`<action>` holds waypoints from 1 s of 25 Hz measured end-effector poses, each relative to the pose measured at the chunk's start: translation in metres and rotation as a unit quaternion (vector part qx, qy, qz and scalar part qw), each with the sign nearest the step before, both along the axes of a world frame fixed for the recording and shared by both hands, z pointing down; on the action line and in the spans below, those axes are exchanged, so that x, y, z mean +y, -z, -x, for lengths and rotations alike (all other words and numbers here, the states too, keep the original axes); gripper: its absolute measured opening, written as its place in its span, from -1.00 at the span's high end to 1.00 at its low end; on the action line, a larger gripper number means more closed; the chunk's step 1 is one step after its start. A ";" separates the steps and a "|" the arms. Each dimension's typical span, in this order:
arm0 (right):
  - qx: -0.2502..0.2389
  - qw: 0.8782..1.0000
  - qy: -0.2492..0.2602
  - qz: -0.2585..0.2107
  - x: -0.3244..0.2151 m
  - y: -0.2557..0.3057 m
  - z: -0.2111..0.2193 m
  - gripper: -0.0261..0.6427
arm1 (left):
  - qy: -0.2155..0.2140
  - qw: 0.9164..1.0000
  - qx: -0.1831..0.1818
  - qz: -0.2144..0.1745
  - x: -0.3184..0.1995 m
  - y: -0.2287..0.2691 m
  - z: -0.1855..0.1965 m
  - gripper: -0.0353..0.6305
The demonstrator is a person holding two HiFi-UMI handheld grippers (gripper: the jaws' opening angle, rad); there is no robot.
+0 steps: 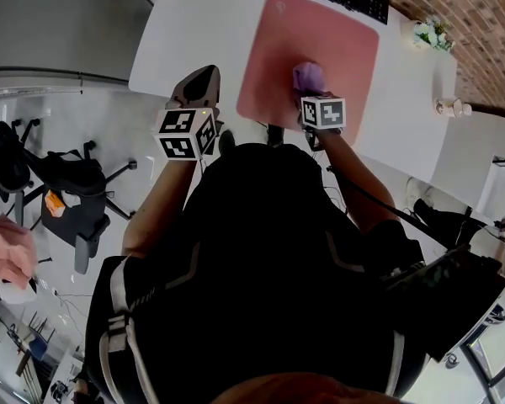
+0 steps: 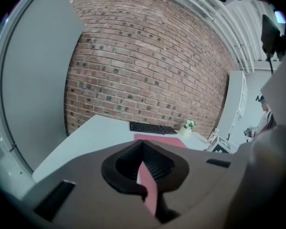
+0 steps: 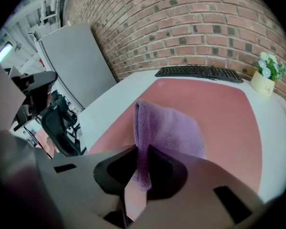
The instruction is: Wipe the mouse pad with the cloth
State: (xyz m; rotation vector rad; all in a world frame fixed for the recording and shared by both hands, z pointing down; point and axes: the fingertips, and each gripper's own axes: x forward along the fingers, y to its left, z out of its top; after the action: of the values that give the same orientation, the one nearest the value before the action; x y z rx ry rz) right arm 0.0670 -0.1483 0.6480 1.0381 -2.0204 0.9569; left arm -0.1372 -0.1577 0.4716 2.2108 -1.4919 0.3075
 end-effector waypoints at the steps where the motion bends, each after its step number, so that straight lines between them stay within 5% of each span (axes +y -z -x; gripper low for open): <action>1: -0.002 1.000 0.007 0.000 -0.002 0.001 0.005 0.76 | 0.005 1.000 0.001 -0.002 0.001 0.002 0.003 0.89; 25: -0.012 0.987 0.159 -0.001 -0.007 -0.001 0.113 0.76 | 0.105 0.994 -0.017 0.003 0.023 0.019 0.053 0.89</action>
State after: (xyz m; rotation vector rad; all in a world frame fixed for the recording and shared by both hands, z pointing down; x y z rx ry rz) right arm -0.0460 -0.1548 0.6485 0.6790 -2.1266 0.8001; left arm -0.1897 -0.1348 0.4529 2.0300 -1.7222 0.2822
